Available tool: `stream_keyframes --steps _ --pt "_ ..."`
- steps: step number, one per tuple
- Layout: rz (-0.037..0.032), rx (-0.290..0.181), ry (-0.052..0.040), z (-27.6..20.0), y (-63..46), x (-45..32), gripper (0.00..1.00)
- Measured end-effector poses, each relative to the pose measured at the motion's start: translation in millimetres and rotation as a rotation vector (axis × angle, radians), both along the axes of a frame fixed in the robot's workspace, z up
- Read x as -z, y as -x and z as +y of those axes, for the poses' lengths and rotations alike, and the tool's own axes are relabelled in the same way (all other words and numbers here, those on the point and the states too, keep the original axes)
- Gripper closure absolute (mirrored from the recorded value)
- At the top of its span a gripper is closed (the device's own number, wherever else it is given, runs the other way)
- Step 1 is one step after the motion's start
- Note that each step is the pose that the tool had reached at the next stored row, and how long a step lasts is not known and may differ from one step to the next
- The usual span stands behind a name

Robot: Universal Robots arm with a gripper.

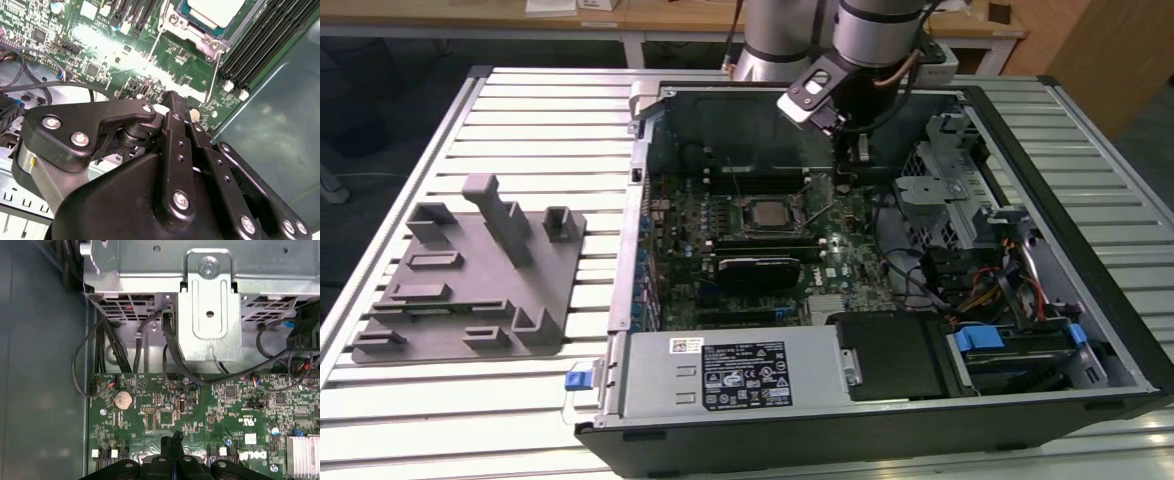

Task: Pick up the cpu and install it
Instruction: 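Close the cpu cover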

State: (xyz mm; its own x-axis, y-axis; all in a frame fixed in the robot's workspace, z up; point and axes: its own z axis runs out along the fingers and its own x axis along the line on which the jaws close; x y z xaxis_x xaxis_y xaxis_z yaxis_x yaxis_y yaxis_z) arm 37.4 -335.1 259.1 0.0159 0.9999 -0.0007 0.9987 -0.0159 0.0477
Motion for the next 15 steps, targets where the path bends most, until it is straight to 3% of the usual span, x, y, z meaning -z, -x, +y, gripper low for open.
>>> stream_keyframes --steps 8,15 --pt "0.0 0.0 0.0001 0.0 -5.9 0.1 0.89" --pt "0.0 0.002 0.0 0.0 -7.3 6.4 0.89"
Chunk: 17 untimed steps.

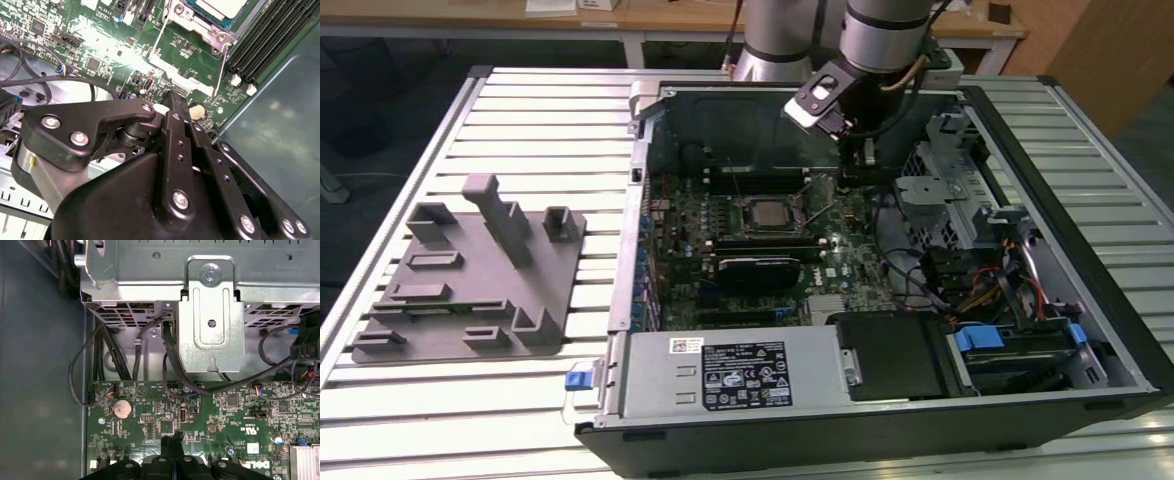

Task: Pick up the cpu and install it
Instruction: 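Close the cpu cover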

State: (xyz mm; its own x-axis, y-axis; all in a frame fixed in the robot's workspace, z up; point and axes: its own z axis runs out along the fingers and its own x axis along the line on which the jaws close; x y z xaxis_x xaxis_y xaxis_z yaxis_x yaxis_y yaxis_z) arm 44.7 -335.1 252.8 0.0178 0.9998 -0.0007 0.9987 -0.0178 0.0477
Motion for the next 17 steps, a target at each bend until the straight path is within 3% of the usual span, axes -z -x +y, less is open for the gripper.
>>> stream_keyframes --steps 7,17 --pt "0.0 0.001 -0.0001 0.0 -0.2 8.4 0.89" --pt "-0.002 0.001 -0.0018 0.0 10.9 9.5 0.89"
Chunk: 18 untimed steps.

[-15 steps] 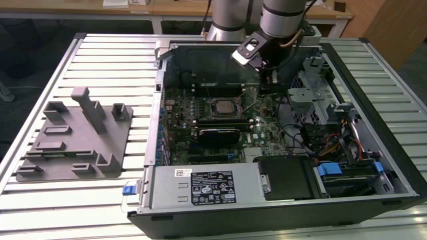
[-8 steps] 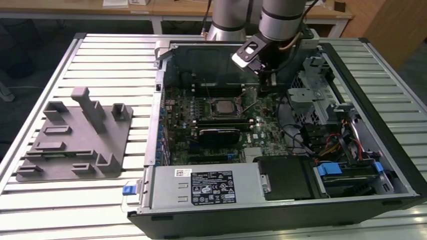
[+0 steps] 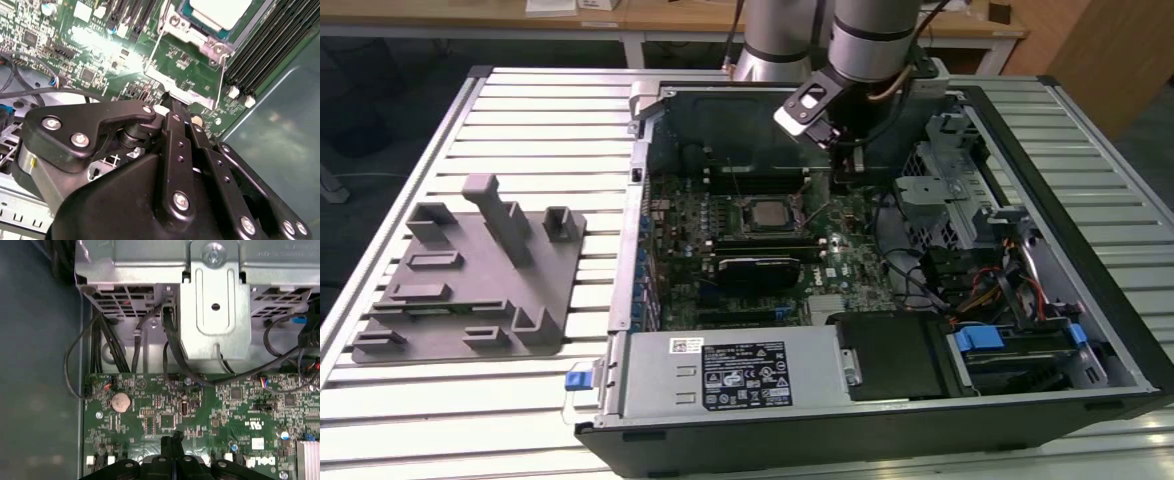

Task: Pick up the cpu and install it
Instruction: 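Close the cpu cover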

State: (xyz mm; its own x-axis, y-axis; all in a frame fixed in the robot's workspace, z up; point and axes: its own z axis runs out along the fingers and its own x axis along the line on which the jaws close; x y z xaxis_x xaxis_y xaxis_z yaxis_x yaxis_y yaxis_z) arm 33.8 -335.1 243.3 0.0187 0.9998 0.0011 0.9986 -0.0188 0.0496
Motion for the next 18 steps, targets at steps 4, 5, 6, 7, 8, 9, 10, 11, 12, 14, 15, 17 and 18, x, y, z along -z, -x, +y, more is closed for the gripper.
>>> stream_keyframes --steps 4,5,6,7,8,9,10,11,12,14,15,17,18 --pt "-0.0029 0.0 -0.0008 0.0 7.6 0.0 0.89" --pt "-0.0038 0.0 -0.001 0.0 10.0 0.0 0.89" --pt "-0.0046 0.0 -0.0013 0.0 12.3 0.1 0.89" --pt "-0.0052 0.0 -0.0015 0.0 14.5 0.1 0.89" --pt "-0.0056 0.0 -0.0017 0.0 16.5 0.1 0.89" --pt "-0.0058 0.0 -0.0018 0.0 18.4 0.1 0.89" --pt "-0.0062 0.0 -0.0018 0.0 20.4 0.1 0.89" --pt "-0.0065 0.0 -0.0019 0.0 22.2 0.1 0.89" --pt "-0.0069 0.0 -0.0019 0.0 24.0 0.2 0.89" --pt "-0.0074 0.0 -0.0019 0.0 27.4 0.2 0.89" --pt "-0.0075 0.0 -0.0019 0.0 28.6 0.2 0.89" --pt "-0.0076 0.0 -0.0018 0.0 30.9 0.2 0.89" --pt "-0.0076 0.0 -0.0017 0.0 32.2 0.3 0.89"
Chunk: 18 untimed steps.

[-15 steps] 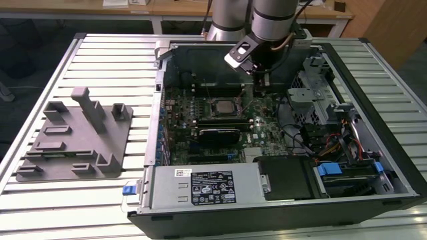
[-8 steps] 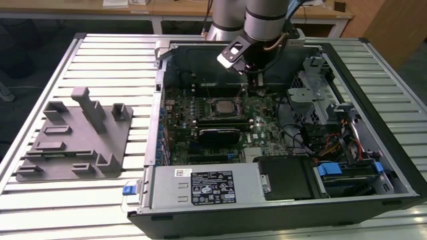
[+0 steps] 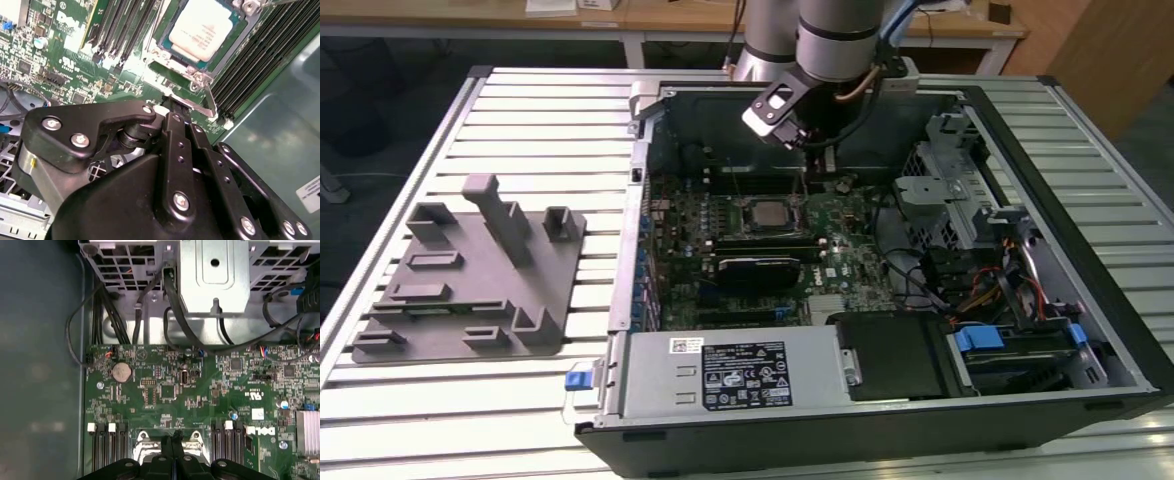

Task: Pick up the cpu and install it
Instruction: 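Close the cpu cover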

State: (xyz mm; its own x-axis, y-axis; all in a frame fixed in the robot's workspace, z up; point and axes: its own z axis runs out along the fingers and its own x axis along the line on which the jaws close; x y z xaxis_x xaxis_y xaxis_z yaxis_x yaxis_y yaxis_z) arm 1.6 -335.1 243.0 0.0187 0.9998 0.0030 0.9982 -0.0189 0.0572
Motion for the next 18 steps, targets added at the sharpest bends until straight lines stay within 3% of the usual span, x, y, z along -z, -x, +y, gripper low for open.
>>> stream_keyframes --steps 4,13,18 --pt "-0.0003 0.0 -0.0002 0.0 5.1 0.3 0.89" --pt "-0.0003 0.0 -0.0002 0.0 5.9 0.4 0.89" --pt "-0.0003 0.0 -0.0002 0.0 14.6 1.5 0.89"
